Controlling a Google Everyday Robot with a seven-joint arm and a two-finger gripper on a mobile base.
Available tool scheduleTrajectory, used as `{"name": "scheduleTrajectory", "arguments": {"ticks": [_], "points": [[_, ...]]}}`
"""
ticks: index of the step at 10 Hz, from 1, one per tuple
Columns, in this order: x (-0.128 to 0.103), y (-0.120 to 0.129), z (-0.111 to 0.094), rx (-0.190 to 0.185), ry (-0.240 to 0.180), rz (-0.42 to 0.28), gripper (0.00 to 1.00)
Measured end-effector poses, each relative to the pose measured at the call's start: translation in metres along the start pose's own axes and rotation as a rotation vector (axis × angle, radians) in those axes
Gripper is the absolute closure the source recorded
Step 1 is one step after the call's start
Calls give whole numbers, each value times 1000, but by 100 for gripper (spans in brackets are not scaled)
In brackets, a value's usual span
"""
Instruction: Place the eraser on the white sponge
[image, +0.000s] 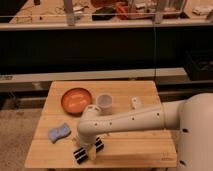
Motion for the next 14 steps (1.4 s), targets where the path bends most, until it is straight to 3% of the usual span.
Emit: {"name": "scheduleTrajectory", "arguments": {"ticks": [14], "points": [[-10,-13,6,-27,-37,-9,20]]}}
